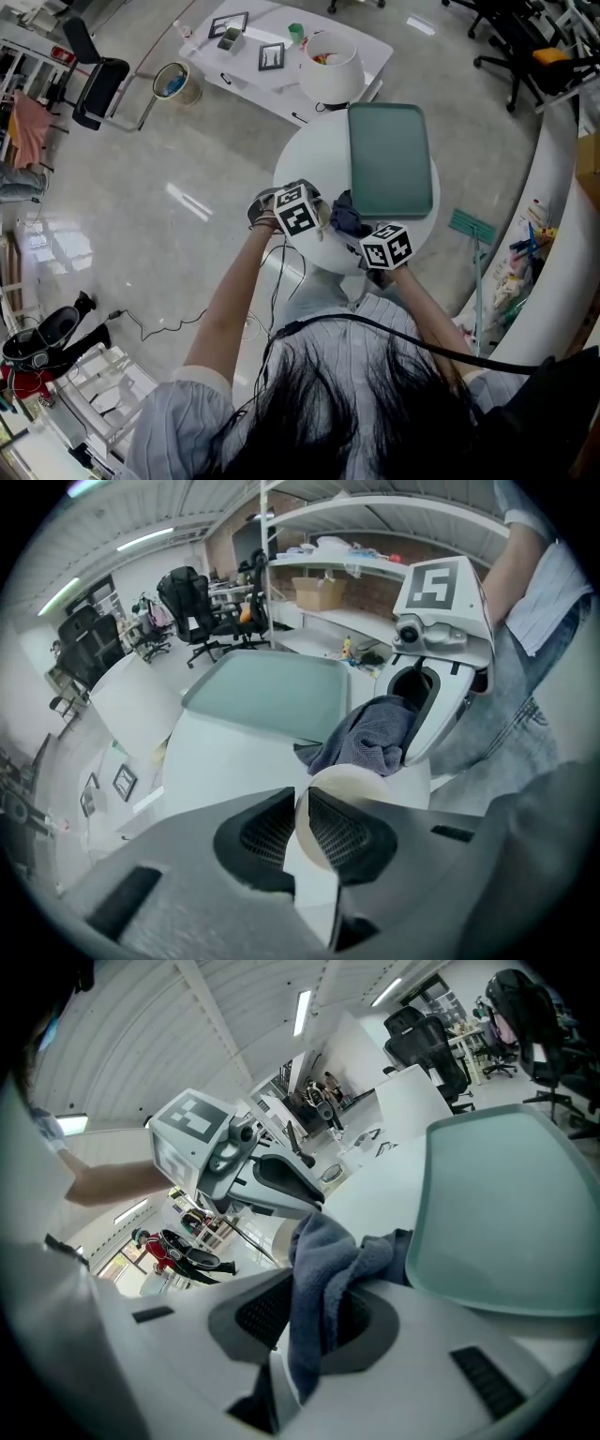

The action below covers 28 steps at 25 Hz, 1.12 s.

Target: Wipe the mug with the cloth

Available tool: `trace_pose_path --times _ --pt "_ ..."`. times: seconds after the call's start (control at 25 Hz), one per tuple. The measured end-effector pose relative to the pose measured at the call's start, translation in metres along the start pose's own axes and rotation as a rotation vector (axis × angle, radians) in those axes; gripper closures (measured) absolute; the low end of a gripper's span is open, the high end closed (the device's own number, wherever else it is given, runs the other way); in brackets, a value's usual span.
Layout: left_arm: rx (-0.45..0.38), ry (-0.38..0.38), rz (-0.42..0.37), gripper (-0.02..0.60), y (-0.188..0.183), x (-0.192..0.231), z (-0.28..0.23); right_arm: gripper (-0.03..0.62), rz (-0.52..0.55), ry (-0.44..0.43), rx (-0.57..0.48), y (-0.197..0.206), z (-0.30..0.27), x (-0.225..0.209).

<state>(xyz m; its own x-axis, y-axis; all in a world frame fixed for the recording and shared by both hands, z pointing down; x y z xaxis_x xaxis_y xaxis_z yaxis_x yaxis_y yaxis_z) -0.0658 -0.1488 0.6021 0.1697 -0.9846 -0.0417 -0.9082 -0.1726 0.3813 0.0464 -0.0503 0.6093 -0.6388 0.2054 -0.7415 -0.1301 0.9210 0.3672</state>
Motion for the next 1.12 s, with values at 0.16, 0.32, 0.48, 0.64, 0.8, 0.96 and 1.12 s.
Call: trace_pose_path --times 0.16,0.32,0.48,0.64,0.8,0.96,1.12 --pt "-0.015 -0.038 0.108 0.523 0.005 -0.004 0.003 0.514 0.009 -0.003 0.008 0.000 -0.001 0.001" --pt "-0.033 -0.084 0.243 0.523 0.013 -0.008 0.005 0.514 0.008 -0.004 0.016 -0.001 -0.003 -0.001" --pt "-0.060 -0.148 0.406 0.523 0.023 -0.012 0.009 0.514 -0.010 -0.013 0.016 -0.003 -0.006 -0.001" --pt "-0.091 -0.217 0.578 0.523 0.031 -0.014 0.012 0.514 -0.002 -0.022 0.030 -0.004 -0.006 0.000" --pt "-0.097 -0.291 0.733 0.523 0.035 -0.019 0.014 0.514 0.007 -0.029 0.037 -0.004 -0.004 0.000" --pt "-0.091 -0.368 0.902 0.523 0.038 -0.021 0.016 0.514 0.007 -0.027 0.034 -0.006 0.001 -0.002" --pt "-0.094 -0.425 1.035 0.523 0.040 -0.026 0.018 0.514 0.008 -0.026 0.029 -0.007 0.004 -0.003"
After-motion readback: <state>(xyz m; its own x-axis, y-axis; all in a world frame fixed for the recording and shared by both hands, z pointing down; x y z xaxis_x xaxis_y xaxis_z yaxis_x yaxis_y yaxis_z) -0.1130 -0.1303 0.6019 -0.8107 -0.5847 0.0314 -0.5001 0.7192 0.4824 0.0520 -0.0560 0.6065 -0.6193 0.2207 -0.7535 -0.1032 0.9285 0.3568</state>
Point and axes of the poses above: the fingertips, and each gripper's own axes: z backward along the fingers, x to its left, y out of its underside, the point moved 8 cm from there along z, backward along the fingers, and after that the axes turned 15 degrees about -z, right-handed, at the moved point
